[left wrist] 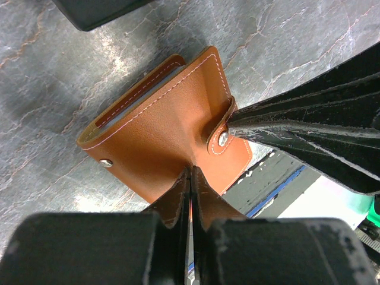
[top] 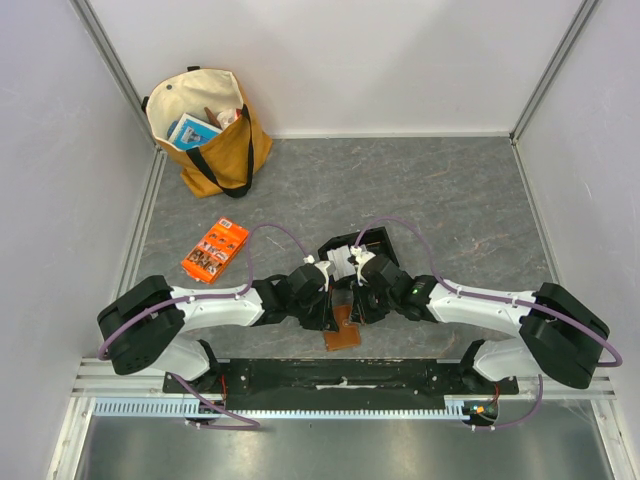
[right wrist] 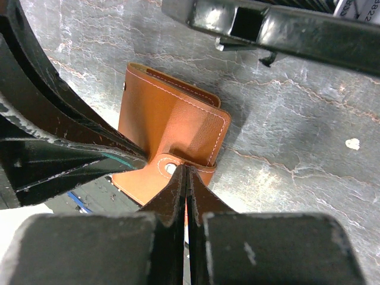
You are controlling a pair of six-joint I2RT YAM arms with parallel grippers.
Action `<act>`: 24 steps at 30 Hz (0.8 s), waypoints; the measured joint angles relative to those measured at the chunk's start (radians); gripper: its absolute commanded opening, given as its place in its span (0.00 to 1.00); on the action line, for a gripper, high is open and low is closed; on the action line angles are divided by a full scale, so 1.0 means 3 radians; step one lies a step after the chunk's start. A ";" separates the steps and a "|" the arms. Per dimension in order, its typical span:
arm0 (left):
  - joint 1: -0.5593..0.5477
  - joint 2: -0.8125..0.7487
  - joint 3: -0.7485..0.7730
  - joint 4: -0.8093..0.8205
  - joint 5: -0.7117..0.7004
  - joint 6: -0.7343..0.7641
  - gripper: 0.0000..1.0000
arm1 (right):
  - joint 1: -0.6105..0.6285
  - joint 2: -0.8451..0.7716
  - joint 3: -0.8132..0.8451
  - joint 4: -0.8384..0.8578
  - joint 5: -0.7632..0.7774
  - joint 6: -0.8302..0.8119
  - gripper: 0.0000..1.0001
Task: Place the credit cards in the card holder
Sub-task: Close the card holder at the center of the board.
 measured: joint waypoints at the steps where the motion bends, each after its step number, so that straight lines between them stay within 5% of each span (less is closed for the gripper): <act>1: 0.0000 0.0000 0.0000 0.0000 0.0001 0.0000 0.05 | 0.0000 0.0000 0.0000 0.0000 -0.0001 0.0000 0.04; 13: 0.0000 0.0000 0.0000 -0.0001 -0.0001 0.0000 0.04 | 0.0001 -0.0015 0.0001 0.0005 -0.0022 0.0014 0.18; 24: -0.0001 0.0000 0.0000 -0.0001 -0.0003 0.0000 0.04 | 0.0031 0.0055 0.0001 0.0076 -0.0070 0.0038 0.17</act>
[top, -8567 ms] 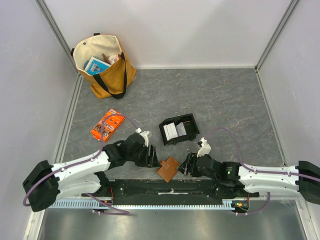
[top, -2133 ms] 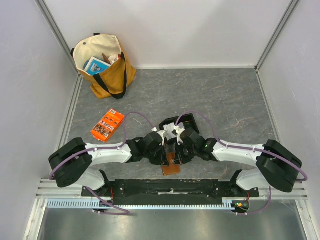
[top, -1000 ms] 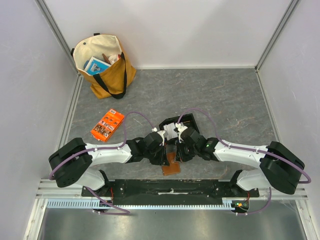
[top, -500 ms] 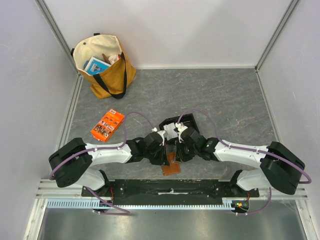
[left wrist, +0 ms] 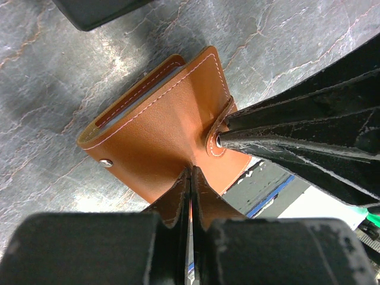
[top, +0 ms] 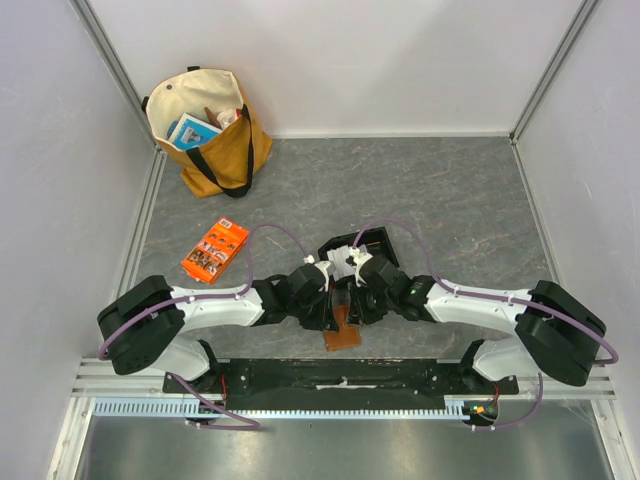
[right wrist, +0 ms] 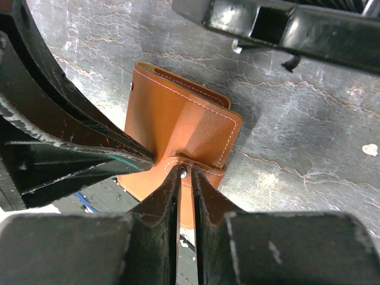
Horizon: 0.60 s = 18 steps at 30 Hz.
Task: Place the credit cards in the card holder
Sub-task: Close the card holder at the center of the board.
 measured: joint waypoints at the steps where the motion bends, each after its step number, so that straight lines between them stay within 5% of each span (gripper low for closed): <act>1: 0.0000 0.0000 0.0000 -0.0001 0.0000 0.0000 0.05 | 0.0001 0.0010 0.0000 0.0001 -0.0001 0.0000 0.17; 18: 0.0000 0.0000 0.0001 -0.0009 -0.0004 -0.0001 0.04 | 0.0193 0.0122 0.0149 -0.0116 0.0257 -0.0006 0.11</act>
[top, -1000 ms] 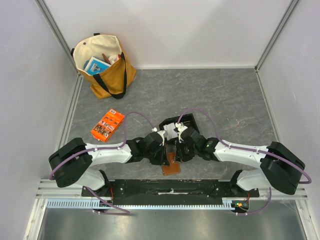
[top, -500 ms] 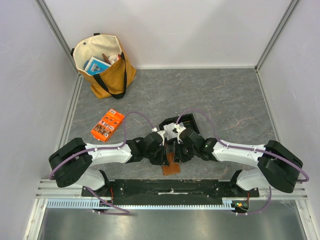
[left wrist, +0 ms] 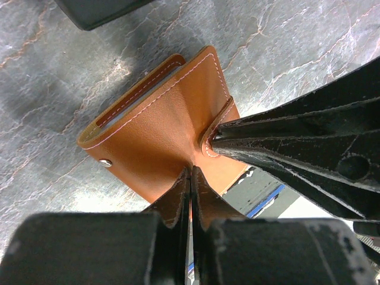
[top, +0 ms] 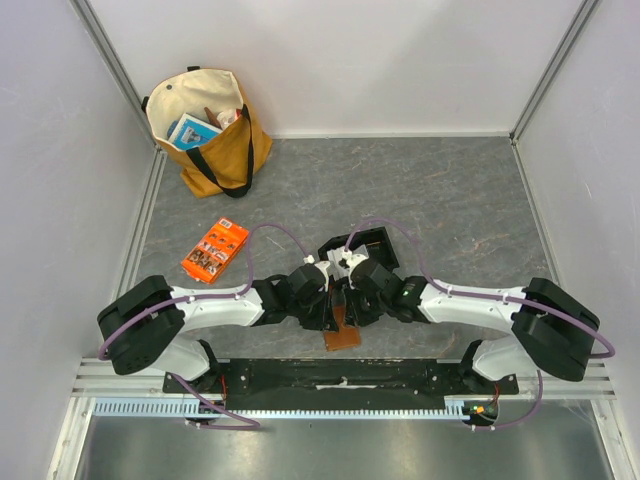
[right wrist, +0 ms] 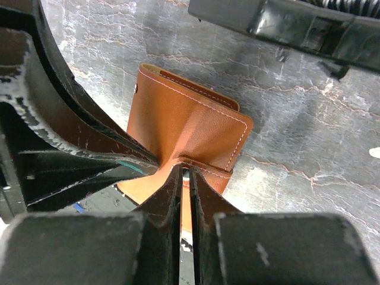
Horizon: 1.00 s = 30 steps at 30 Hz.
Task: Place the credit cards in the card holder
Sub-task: Close the card holder at the center of the board.
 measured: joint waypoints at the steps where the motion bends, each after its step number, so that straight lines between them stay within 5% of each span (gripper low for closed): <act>1: 0.0000 0.0000 0.0000 0.0000 -0.0001 0.0001 0.04 | 0.0018 0.0005 0.0009 -0.0014 0.0027 0.0001 0.10; 16: -0.0003 -0.0008 0.0004 -0.0032 -0.0017 0.0000 0.04 | 0.0418 0.0137 0.0150 -0.0181 0.0729 0.0223 0.03; 20: -0.0005 -0.0013 0.0004 -0.0043 -0.0013 0.0000 0.04 | 0.0501 0.0203 0.0165 -0.0146 0.0951 0.0381 0.15; 23: -0.0020 -0.0025 0.0001 -0.0041 -0.0027 -0.0001 0.17 | 0.0525 0.0195 0.0151 -0.0076 0.1049 0.0495 0.36; 25: -0.0027 -0.0065 -0.0009 -0.0034 -0.0071 -0.0001 0.35 | 0.0543 0.0117 0.0136 -0.0052 0.1078 0.0525 0.48; 30: -0.0024 -0.0406 -0.0067 -0.0163 -0.0338 0.0001 0.73 | 0.0520 -0.0239 0.0155 -0.0458 0.1255 0.0434 0.65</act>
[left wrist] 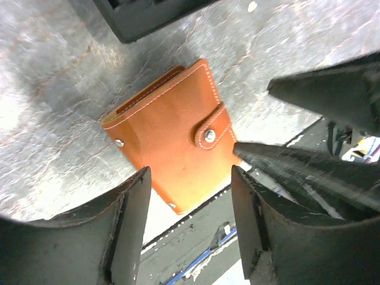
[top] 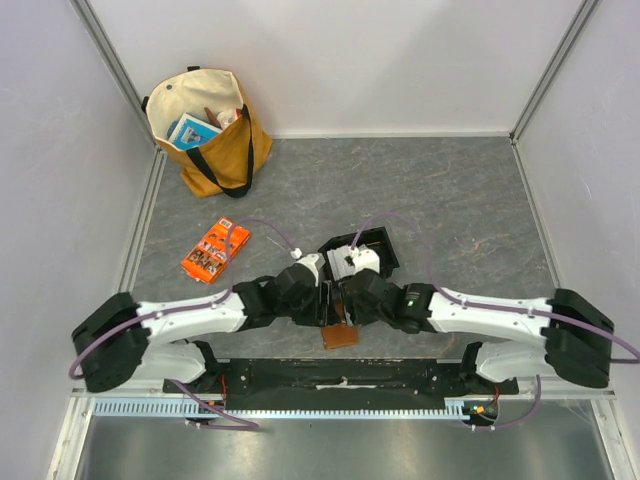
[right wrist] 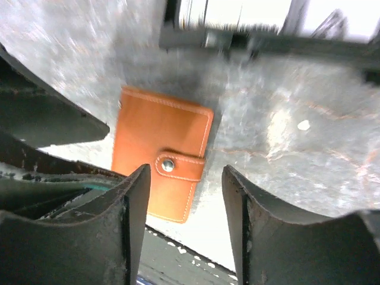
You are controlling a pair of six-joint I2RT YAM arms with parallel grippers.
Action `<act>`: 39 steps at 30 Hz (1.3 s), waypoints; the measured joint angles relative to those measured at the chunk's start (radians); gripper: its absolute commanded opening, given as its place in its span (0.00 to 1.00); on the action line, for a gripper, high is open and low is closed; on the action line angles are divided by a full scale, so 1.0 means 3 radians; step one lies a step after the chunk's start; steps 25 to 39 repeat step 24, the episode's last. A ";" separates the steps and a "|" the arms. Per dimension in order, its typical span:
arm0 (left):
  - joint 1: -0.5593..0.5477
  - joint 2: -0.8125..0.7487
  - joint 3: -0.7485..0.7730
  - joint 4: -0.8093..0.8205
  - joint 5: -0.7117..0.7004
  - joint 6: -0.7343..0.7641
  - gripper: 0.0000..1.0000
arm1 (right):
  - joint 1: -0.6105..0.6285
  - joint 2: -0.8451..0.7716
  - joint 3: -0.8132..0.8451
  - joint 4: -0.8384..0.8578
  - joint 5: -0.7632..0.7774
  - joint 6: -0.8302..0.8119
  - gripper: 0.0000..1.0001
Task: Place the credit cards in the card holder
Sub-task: Close the card holder at the center of the board, then reset both arms
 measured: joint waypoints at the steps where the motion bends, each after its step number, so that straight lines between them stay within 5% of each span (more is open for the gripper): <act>1: 0.0000 -0.0132 -0.0003 -0.0067 -0.0098 -0.0005 0.83 | -0.0033 -0.0092 0.0038 -0.0055 0.0031 -0.0025 0.68; 6: 0.0042 -0.0676 0.0036 -0.0360 -0.0487 0.0010 0.89 | -0.0403 -0.0607 0.0291 -0.0116 0.0174 -0.0155 0.98; 14: 0.1329 -0.1095 0.0104 -0.0806 -0.0556 0.0234 0.91 | -0.1957 -0.0960 0.0315 -0.0287 0.0313 -0.0421 0.98; 20: 0.1490 -0.1240 0.0238 -0.0936 -0.0707 0.0425 0.92 | -0.3240 -0.0779 0.0212 -0.0123 0.0155 -0.0645 0.98; 39: 0.1492 -0.1251 0.0242 -0.0963 -0.0856 0.0473 0.92 | -0.3274 -0.0711 -0.0080 0.0076 0.0340 -0.0759 0.98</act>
